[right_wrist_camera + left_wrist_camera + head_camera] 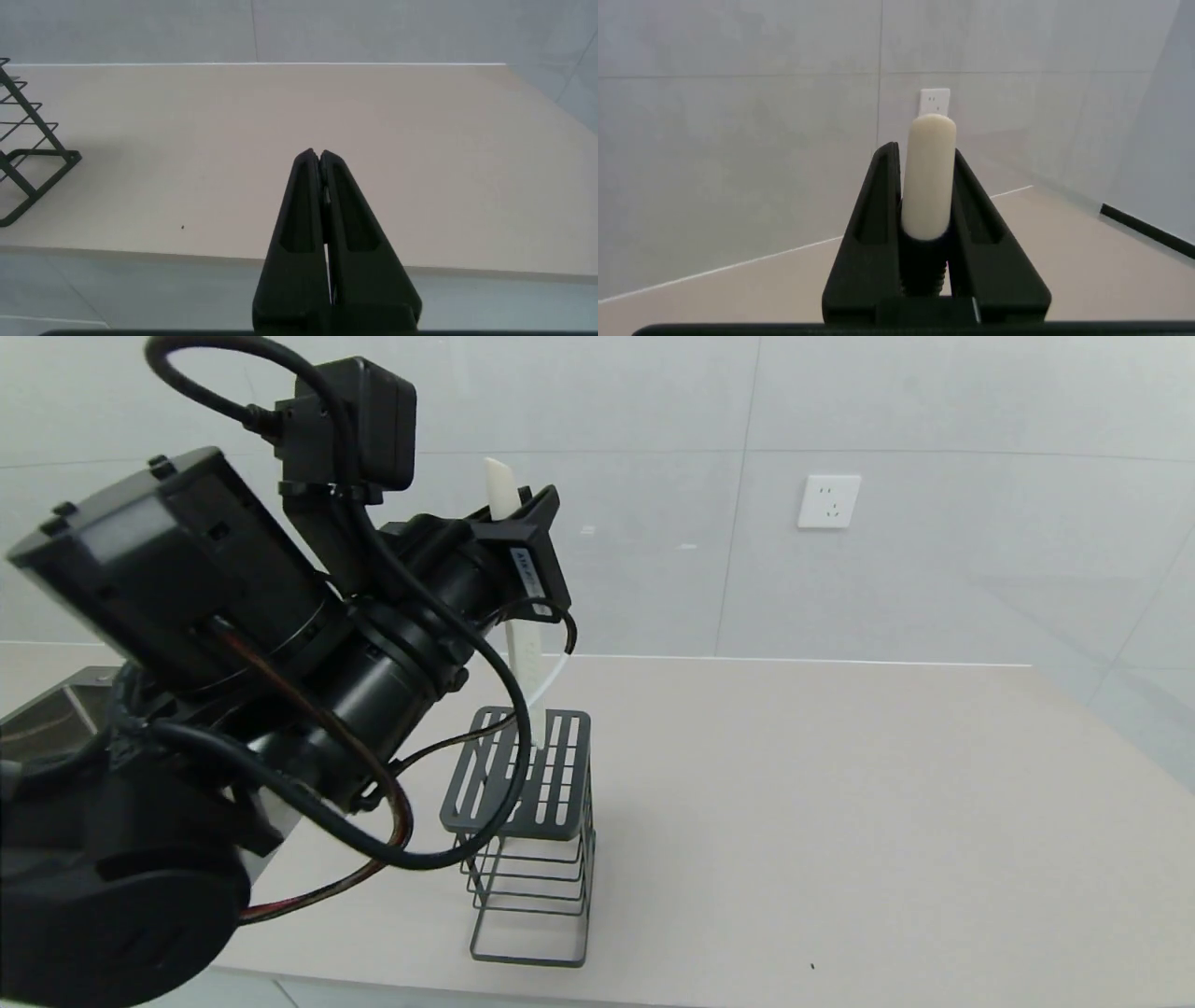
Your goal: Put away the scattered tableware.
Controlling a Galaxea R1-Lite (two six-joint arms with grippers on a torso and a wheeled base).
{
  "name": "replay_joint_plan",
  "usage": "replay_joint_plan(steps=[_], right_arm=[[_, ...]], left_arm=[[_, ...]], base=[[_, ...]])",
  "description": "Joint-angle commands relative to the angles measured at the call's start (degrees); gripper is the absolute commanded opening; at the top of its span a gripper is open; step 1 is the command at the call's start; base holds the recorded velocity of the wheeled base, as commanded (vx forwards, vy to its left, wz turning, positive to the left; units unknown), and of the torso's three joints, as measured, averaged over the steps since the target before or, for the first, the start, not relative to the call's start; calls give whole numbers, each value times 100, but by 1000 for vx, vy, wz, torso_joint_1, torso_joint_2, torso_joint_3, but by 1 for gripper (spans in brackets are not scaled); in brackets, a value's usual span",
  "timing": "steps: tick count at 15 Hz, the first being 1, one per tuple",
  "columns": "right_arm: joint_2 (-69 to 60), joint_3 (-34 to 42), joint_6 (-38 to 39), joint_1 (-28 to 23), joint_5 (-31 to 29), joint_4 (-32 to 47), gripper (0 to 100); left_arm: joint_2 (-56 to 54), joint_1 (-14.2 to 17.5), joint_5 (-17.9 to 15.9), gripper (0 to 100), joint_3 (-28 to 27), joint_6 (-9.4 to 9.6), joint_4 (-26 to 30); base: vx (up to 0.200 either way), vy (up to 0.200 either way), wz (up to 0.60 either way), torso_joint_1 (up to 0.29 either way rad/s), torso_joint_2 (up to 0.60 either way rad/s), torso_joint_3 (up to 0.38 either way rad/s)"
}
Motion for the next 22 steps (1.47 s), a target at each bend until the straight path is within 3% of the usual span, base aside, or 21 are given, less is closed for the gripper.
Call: replay_joint_plan(steps=[1,7,9,11,13,22], right_arm=[[23,1,-1,1,2,-7,0],[23,1,-1,1,2,2,0],[23,1,-1,1,2,2,0],[23,1,-1,1,2,2,0],[23,1,-1,1,2,-7,0],[23,9,-1,1,-7,-7,0]], left_arm=[[496,-58,354,0,-422,-1,0],[1287,39,381,0,-994,-27,-88],[1366,83,434,0,-1011,8,-176],[1392,118,460,0,-994,263,-290],[1384,118,548,0,-976,307,-290],[1436,83,891,0,-976,289,-290]], base=[[0,0,0,0,0,0],[0,0,0,0,0,0],[0,0,0,0,0,0],[0,0,0,0,0,0],[0,0,0,0,0,0],[0,0,0,0,0,0]])
